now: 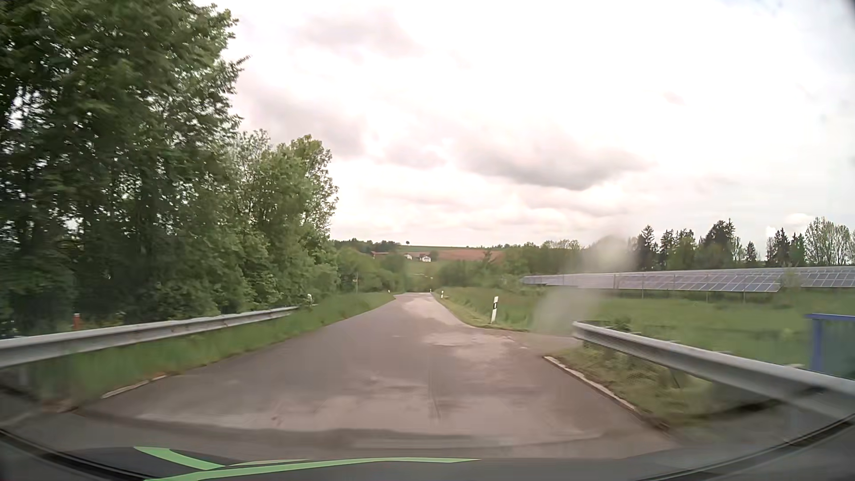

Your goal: Follow the waypoints while adhering to traffic rules and regulations

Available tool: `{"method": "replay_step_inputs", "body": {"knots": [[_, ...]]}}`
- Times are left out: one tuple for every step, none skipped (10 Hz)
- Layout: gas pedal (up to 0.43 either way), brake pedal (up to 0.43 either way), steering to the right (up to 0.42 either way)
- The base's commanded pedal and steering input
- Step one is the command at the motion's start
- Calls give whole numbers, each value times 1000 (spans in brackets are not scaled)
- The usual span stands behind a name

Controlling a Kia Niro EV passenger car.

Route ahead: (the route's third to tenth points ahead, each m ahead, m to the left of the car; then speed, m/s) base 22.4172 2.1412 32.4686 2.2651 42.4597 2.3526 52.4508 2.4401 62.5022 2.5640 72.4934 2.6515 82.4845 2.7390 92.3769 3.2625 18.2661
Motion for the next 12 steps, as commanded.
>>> {"method": "replay_step_inputs", "body": {"knots": [[0,0,3],[0,0,1],[0,0,1],[0,0,1],[0,0,1],[0,0,1],[8,0,1],[47,0,1],[59,0,1],[87,0,1],[87,0,2],[98,0,2]]}}
